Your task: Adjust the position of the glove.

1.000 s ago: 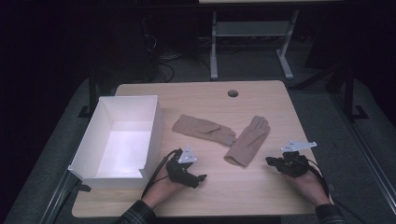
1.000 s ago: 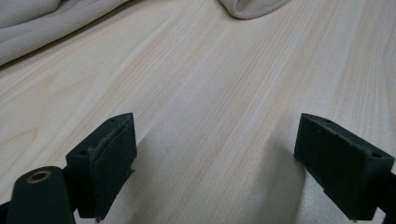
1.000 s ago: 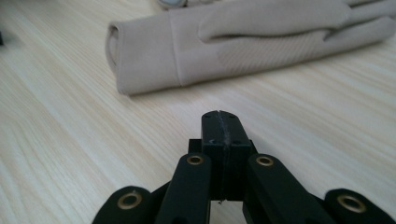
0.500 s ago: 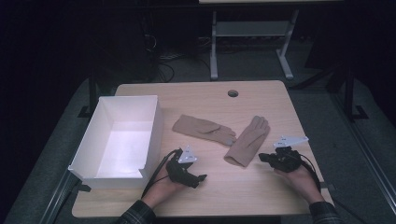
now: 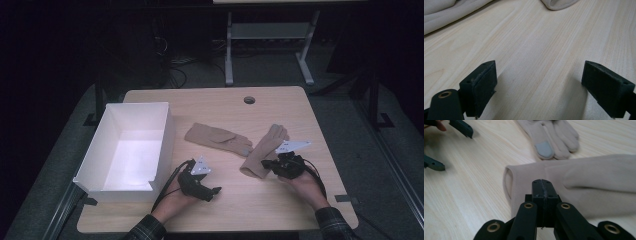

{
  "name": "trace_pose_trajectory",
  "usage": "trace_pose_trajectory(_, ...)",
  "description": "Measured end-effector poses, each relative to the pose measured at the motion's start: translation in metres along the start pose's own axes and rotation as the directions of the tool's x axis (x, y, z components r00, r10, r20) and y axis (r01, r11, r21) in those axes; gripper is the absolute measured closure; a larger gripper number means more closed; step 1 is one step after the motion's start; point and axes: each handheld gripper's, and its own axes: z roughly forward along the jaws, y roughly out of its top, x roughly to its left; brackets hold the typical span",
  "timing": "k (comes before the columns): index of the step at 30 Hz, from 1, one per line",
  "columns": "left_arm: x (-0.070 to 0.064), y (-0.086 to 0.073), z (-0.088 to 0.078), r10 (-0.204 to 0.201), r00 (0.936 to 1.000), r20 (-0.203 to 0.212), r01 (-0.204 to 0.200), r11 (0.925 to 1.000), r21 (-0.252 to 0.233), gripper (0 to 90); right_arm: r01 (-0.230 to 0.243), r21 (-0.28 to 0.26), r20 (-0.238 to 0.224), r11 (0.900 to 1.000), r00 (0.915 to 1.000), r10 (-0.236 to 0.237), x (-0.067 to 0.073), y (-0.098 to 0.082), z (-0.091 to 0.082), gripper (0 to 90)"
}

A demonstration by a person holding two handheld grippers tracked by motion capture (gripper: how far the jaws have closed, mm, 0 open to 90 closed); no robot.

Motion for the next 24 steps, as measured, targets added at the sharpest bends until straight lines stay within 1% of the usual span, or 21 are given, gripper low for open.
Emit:
trace_pose_trajectory(1, 0.000, 0.000, 0.000, -0.001, 1.0000, 0.000, 0.001, 1.0000, 0.000, 12.2, 0.006, 0.000, -0.003, 1.000, 1.0000, -0.006, 0.001, 0.001, 0.002, 90.0)
trace_pose_trajectory(2, 0.000, 0.000, 0.000, 0.000, 1.0000, 0.000, 0.000, 1.0000, 0.001, 12.2, 0.000, 0.000, -0.009, 1.000, 1.0000, 0.000, 0.003, 0.003, 0.004, 90.0)
trace_pose_trajectory(6, 0.000, 0.000, 0.000, 0.000, 1.0000, 0.000, 0.000, 1.0000, 0.001, 12.2, 0.004, 0.007, -0.027, 1.000, 0.9996, -0.004, 0.008, 0.009, 0.014, 90.0)
trace_pose_trajectory(11, 0.000, 0.000, 0.000, 0.001, 1.0000, 0.000, -0.001, 1.0000, 0.000, 12.2, 0.011, 0.010, -0.032, 1.000, 0.9994, -0.011, 0.009, 0.015, 0.022, 90.0)
trace_pose_trajectory(13, 0.000, 0.000, 0.000, -0.001, 1.0000, 0.000, 0.001, 1.0000, 0.000, 12.2, 0.015, 0.010, -0.028, 1.000, 0.9995, -0.015, 0.009, 0.015, 0.024, 90.0)
trace_pose_trajectory(16, 0.000, 0.000, 0.000, 0.000, 1.0000, 0.000, 0.000, 1.0000, 0.000, 12.2, 0.009, 0.021, -0.025, 1.000, 0.9996, -0.008, 0.009, 0.015, 0.030, 90.0)
trace_pose_trajectory(20, 0.000, 0.000, 0.000, 0.006, 1.0000, -0.002, -0.006, 1.0000, -0.001, 12.2, 0.022, 0.066, -0.016, 0.998, 0.9996, -0.021, 0.009, 0.011, 0.036, 90.0)
trace_pose_trajectory(21, 0.000, 0.000, 0.000, 0.004, 1.0000, -0.002, -0.004, 1.0000, -0.001, 12.2, 0.029, 0.066, -0.016, 0.997, 0.9995, -0.028, 0.008, 0.010, 0.037, 90.0)
trace_pose_trajectory(24, 0.000, 0.000, 0.000, 0.001, 1.0000, 0.000, -0.001, 1.0000, 0.000, 12.2, 0.024, 0.070, -0.018, 0.997, 0.9996, -0.023, 0.008, 0.010, 0.037, 90.0)
